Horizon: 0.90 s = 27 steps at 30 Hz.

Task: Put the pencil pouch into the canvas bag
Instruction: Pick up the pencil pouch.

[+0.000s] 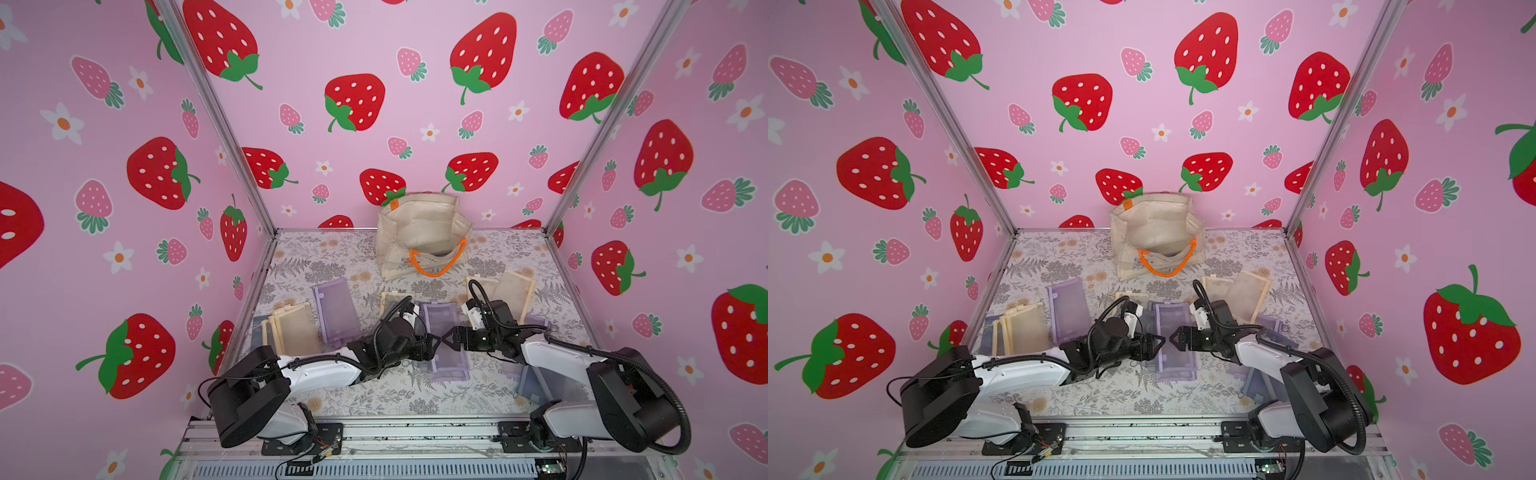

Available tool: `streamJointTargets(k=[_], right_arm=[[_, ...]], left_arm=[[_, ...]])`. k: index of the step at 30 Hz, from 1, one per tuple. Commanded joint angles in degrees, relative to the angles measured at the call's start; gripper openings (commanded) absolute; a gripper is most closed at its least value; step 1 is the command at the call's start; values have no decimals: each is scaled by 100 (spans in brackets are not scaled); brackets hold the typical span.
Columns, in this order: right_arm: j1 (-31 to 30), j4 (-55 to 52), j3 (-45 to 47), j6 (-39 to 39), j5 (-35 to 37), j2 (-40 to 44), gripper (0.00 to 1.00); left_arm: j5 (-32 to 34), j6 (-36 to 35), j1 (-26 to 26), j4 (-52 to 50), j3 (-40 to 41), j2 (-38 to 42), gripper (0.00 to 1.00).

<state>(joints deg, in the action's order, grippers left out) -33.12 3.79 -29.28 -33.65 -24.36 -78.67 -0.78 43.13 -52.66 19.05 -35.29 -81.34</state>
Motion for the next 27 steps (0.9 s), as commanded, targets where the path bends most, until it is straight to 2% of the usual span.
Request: streamJointTargets(k=[1, 8, 13, 21, 27], right_arm=[[-190, -162, -175, -174, 362, 41, 87], [-193, -208, -241, 25, 398, 6, 75], [-194, -126, -370, 93, 313, -133, 70], [-193, -22, -409, 154, 114, -227, 63], [-194, 327, -424, 100, -124, -325, 56]], left_arm=[[-169, 35, 242, -113, 81, 66, 73], [-392, -86, 637, -193, -22, -204, 59], [-542, -110, 652, -123, -267, -781, 53], [-1030, 187, 578, 589, -342, -1554, 38], [-954, 121, 507, 505, -406, -1595, 18]])
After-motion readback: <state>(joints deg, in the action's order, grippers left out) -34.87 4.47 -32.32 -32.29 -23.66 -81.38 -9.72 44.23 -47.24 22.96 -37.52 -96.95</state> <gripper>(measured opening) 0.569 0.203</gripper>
